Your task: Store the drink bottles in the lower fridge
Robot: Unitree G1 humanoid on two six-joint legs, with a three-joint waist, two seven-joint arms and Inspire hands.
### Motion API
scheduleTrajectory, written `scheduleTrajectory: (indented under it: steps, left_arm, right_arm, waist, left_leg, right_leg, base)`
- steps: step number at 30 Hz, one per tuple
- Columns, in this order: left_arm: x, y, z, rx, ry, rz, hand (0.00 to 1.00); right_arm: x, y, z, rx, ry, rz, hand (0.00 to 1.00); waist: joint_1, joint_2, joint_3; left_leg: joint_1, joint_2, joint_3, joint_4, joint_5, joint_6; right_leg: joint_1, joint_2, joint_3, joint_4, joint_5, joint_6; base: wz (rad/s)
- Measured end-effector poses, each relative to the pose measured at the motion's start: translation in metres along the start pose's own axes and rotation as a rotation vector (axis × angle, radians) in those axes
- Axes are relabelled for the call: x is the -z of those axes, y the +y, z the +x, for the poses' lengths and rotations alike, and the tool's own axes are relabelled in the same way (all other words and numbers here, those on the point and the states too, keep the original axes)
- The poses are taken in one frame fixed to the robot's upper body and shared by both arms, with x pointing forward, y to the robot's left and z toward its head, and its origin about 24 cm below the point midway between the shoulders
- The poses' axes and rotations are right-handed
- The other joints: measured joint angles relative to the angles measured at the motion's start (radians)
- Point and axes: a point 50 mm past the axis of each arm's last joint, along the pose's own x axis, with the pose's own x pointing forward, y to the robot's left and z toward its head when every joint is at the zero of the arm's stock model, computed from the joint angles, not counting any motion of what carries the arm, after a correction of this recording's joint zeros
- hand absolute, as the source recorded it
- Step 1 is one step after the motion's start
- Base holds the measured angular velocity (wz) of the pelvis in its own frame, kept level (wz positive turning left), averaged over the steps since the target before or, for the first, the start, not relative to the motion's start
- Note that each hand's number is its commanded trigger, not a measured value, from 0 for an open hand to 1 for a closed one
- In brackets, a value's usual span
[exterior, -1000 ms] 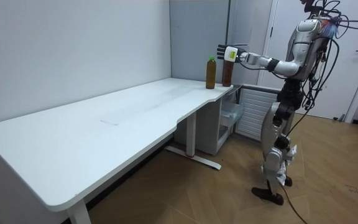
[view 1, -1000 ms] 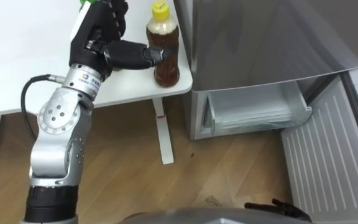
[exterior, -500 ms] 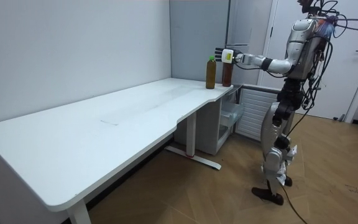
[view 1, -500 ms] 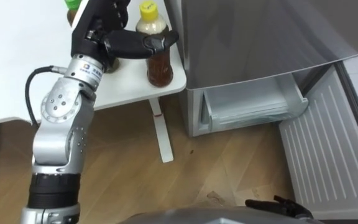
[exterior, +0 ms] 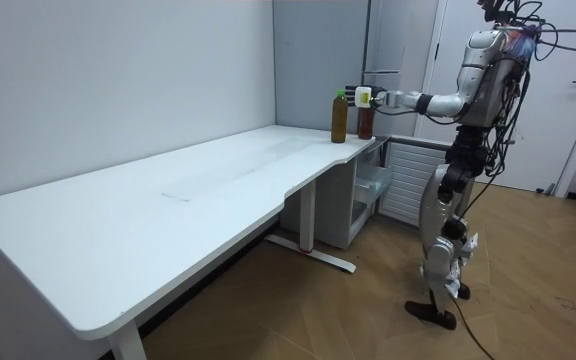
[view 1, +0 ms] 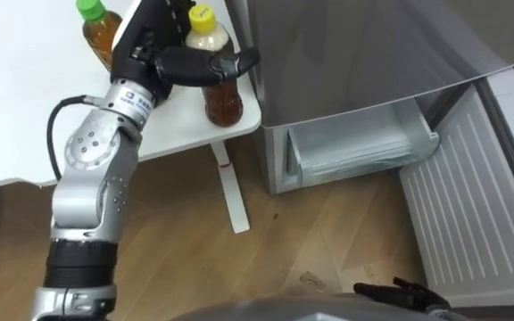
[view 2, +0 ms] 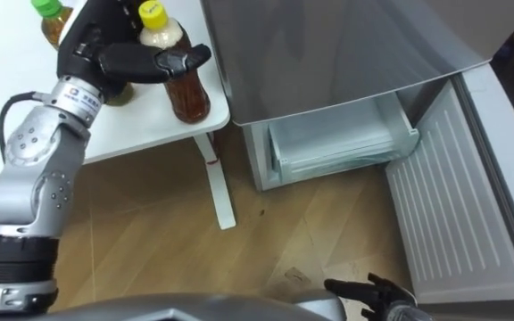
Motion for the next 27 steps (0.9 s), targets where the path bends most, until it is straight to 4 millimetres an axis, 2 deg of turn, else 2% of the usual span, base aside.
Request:
scheduleTrajectory:
  steps: [6, 16, 17, 18, 27]
  left_arm:
    - [0.006, 0.001, 0.000, 0.015, 0.021, -0.028, 0.00]
    - [0.017, 0.011, 0.000, -0.013, 0.078, -0.031, 0.00]
    - [0.017, 0.012, 0.000, -0.015, 0.081, -0.031, 0.42]
    - [0.018, 0.012, -0.001, -0.017, 0.084, -0.032, 1.00]
    - [0.021, 0.014, 0.000, -0.035, 0.098, -0.036, 1.00]
  right_arm:
    - [-0.001, 0.001, 0.000, -0.008, -0.002, -0.014, 0.00]
    - [0.001, 0.000, 0.000, 0.005, 0.011, -0.042, 0.00]
    - [0.002, 0.000, 0.000, 0.007, 0.019, -0.041, 0.00]
    - [0.002, 0.000, 0.000, 0.008, 0.021, -0.040, 0.00]
    - [0.003, -0.002, 0.000, 0.031, 0.027, -0.041, 0.00]
  waist:
    - [0.005, -0.009, 0.0031]
    - [0.008, -0.026, -0.0015]
    - [0.008, -0.026, -0.0015]
    - [0.008, -0.025, -0.0017]
    - [0.007, -0.019, -0.0048]
  left_leg:
    - [0.001, 0.000, 0.007, 0.001, 0.000, 0.000]
    - [0.005, 0.000, 0.011, 0.000, 0.000, 0.000]
    - [0.005, 0.000, 0.011, 0.000, 0.000, 0.000]
    - [0.005, 0.000, 0.011, 0.000, 0.000, 0.000]
    - [0.003, 0.001, 0.009, 0.000, 0.000, 0.000]
  right_leg:
    - [-0.002, 0.000, 0.014, -0.002, 0.000, 0.000]
    - [-0.002, 0.001, 0.023, 0.000, 0.000, 0.000]
    - [-0.002, 0.001, 0.023, 0.000, 0.001, 0.001]
    - [-0.002, 0.001, 0.023, 0.000, 0.001, 0.001]
    - [-0.003, 0.002, 0.022, 0.001, 0.004, 0.002]
  base:
    - [-0.04]
    - [-0.02]
    - [0.00]
    - [0.00]
    - [0.00]
